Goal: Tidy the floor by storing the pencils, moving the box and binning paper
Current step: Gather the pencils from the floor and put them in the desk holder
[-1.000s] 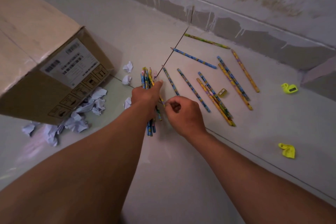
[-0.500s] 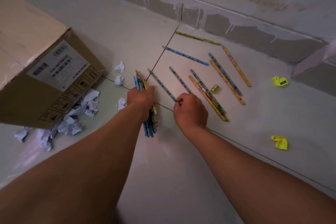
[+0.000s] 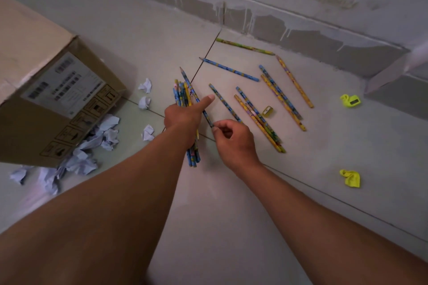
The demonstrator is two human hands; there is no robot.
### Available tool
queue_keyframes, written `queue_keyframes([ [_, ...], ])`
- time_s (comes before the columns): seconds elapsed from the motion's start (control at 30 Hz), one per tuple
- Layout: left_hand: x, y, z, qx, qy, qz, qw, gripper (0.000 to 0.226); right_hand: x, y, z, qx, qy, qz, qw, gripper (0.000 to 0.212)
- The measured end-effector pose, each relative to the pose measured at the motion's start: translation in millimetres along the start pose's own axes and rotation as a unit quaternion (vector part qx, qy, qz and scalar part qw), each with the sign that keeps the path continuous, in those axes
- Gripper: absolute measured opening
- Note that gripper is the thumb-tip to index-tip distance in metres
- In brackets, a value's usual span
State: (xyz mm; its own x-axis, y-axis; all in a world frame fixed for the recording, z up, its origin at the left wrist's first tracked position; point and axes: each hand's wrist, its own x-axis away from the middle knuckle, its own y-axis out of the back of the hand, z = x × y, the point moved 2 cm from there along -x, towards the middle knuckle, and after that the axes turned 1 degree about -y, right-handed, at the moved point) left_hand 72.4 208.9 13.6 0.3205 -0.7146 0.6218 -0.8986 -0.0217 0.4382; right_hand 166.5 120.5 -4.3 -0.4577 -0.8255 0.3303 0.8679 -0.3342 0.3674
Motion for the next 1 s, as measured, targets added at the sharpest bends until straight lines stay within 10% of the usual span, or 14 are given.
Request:
queue_keyframes([
  [0.23,-1.7,-18.0,2.6,0.014,-0.051,-0.006,0.999,0.028,4.5,8.6,-1.9,-0.005,-0.002,0.010,1.000,0.008],
  [0.67,22.8,-62.1,-11.3,0.009,-0.134,0.117,0.984,0.028,-28.4,63.6,-12.2,0.145,-0.027,-0.195,0.970,0.022],
  [1.0,14.1,-88.5,-16.4,-0.164,-0.230,0.143,0.948,0.039,-42.6,71.3,-28.0,0.243,-0.038,-0.166,0.955,0.022],
])
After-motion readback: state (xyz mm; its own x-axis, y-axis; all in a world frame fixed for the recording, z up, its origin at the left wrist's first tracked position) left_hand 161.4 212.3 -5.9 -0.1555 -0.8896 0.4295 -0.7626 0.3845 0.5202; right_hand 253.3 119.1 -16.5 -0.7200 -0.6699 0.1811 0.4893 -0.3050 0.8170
